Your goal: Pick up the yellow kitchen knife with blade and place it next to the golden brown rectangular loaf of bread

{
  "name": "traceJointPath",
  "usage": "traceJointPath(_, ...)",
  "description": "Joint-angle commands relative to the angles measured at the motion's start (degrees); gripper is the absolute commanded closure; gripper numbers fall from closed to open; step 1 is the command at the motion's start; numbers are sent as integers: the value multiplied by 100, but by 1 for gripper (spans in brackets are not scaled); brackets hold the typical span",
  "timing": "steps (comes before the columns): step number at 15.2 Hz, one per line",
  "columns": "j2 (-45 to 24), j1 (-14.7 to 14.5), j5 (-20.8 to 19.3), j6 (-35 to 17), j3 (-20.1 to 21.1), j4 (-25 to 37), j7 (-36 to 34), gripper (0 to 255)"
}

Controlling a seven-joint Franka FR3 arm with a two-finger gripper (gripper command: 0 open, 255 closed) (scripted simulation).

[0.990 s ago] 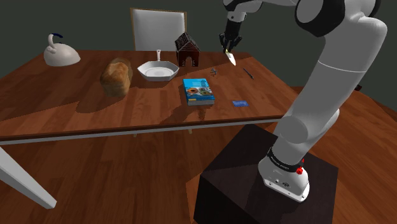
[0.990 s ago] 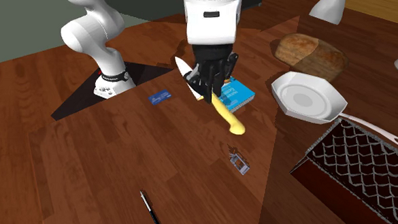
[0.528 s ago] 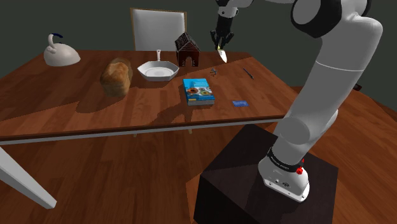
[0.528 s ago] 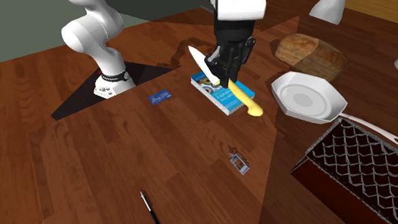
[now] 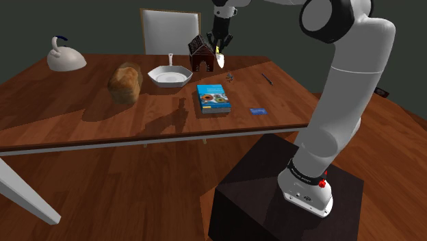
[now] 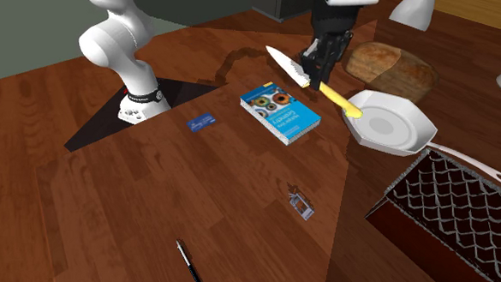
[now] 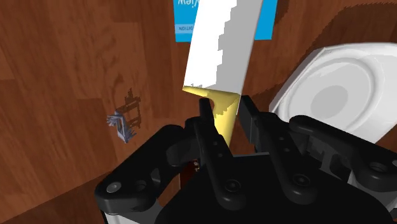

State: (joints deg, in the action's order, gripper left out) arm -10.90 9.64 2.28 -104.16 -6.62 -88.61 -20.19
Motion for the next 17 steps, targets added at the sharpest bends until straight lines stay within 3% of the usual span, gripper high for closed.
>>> traceJointPath(1, -138, -149, -26, 37, 98, 181, -261, 255)
traceJointPath(7, -869, -551, -91, 342, 328, 1225, -920, 255)
traceJointPath(12, -1738, -895, -154, 798, 467, 2553, -1420, 255)
traceJointPath(17, -1702, -922, -159, 466, 472, 2185, -1447, 255)
